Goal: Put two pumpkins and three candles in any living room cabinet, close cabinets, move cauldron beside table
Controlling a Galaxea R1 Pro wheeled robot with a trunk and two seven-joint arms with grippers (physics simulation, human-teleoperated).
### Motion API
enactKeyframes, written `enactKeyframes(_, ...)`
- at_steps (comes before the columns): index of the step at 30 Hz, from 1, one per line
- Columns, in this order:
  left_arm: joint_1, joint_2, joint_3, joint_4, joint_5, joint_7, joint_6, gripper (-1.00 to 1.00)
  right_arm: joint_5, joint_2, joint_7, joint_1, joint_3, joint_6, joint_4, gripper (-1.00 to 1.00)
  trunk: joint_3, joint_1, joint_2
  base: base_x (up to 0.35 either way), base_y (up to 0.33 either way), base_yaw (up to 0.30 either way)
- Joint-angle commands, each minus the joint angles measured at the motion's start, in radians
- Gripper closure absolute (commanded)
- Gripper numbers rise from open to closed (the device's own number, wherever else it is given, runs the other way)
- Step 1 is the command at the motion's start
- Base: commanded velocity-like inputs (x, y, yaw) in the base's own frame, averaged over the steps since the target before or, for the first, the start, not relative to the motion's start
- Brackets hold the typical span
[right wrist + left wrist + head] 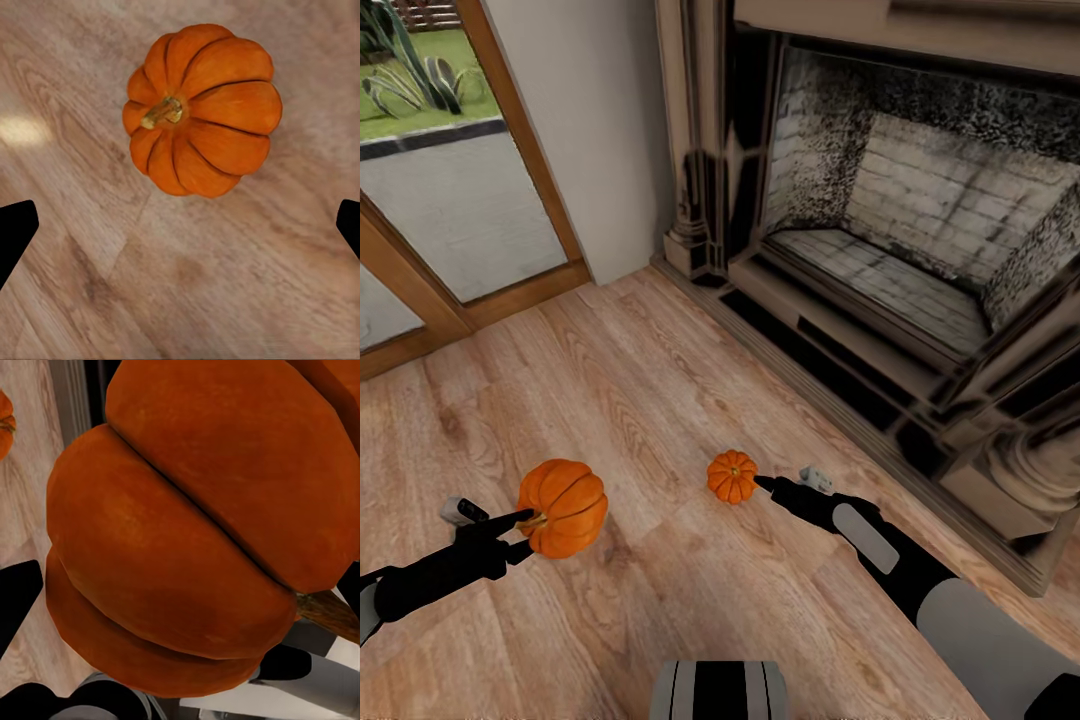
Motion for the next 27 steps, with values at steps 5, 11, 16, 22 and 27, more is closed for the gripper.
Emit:
enactKeyframes(5, 0.003, 0.001, 0.0, -0.012, 0.006, -0.004, 0.009, 1.0, -0.003, 0.0, 0.002, -0.001, 0.007, -0.002, 0.0, -1.0, -0.02, 0.002, -0.001, 0.0, 0.0, 0.0)
enactKeyframes(11, 0.006, 0.001, 0.0, -0.016, 0.001, -0.065, 0.009, 1.0, -0.003, 0.0, 0.002, -0.001, 0.005, -0.007, 0.001, -1.0, -0.043, 0.005, -0.003, 0.0, 0.0, 0.0)
enactKeyframes(16, 0.007, 0.0, -0.001, -0.017, -0.003, -0.075, 0.009, 1.0, -0.003, -0.001, 0.074, -0.001, 0.008, -0.04, 0.0, -1.0, -0.063, 0.007, -0.004, 0.0, 0.0, 0.0)
enactKeyframes(22, 0.007, -0.001, -0.002, -0.017, -0.007, -0.076, 0.008, 1.0, -0.003, -0.002, 0.165, -0.001, 0.006, -0.064, 0.0, -1.0, -0.086, 0.01, -0.005, 0.0, 0.0, 0.0)
enactKeyframes(27, 0.008, -0.001, -0.002, -0.017, -0.008, -0.076, 0.008, 1.0, -0.003, -0.003, 0.172, -0.001, 0.002, -0.067, 0.001, -1.0, -0.105, 0.012, -0.007, 0.0, 0.0, 0.0)
